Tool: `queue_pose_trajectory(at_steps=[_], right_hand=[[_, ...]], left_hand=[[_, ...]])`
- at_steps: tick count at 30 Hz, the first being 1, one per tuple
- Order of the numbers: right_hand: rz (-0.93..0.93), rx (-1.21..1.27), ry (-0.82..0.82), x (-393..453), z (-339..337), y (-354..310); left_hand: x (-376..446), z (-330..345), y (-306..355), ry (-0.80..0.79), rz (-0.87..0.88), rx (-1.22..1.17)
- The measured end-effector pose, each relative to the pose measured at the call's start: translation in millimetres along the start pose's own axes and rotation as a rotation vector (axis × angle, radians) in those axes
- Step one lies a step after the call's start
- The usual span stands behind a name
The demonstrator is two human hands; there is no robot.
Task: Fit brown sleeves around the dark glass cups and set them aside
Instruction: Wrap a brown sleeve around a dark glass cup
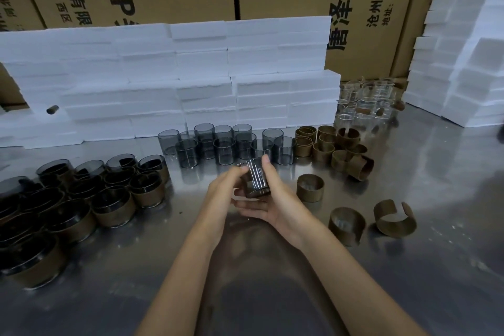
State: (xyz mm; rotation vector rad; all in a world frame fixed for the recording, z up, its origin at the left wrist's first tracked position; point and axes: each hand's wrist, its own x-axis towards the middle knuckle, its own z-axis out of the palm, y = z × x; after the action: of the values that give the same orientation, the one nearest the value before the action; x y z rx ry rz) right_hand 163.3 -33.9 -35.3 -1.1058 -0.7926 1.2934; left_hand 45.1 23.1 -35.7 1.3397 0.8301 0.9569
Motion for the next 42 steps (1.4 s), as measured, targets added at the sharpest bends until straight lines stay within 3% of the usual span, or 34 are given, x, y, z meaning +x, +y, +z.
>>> queue_pose_trajectory(at_steps=[5, 10, 16, 21, 24, 29, 34, 42], right_hand=[[0.014, -0.041, 0.049, 4.8, -1.0, 0.8], [-0.009, 0.111, 0.125, 4.2, -1.4, -0.7], [0.007, 0.418, 0.074, 2.6, -7.3, -4.0], [0.064, 0.44, 0.123, 7.3, -11.0, -4.9], [0.068, 0.395, 0.117, 8.1, -12.5, -3.6], [0.091, 0.291, 0.096, 8.6, -7.3, 1.2], [0.11, 0.319, 0.094, 8.0, -7.9, 4.0], [0.059, 0.458, 0.17, 11.8, -19.1, 2.0]], left_hand=[[-1.5, 2.9, 2.1, 0.023, -0.029, 0.022], [-3.8, 3.6, 4.5, 0.05, 0.03, 0.024], [-1.0, -3.6, 1.7, -0.097, 0.109, -0.043], [1.0, -2.5, 0.7, -0.14, 0.157, 0.007], [1.0, 1.6, -0.7, -0.077, 0.178, 0.01], [0.1, 7.6, -2.7, 0.168, 0.208, 0.029], [-0.9, 4.1, 1.2, 0.229, 0.212, -0.026], [-1.9, 7.7, 2.6, -0.004, 0.106, -0.019]])
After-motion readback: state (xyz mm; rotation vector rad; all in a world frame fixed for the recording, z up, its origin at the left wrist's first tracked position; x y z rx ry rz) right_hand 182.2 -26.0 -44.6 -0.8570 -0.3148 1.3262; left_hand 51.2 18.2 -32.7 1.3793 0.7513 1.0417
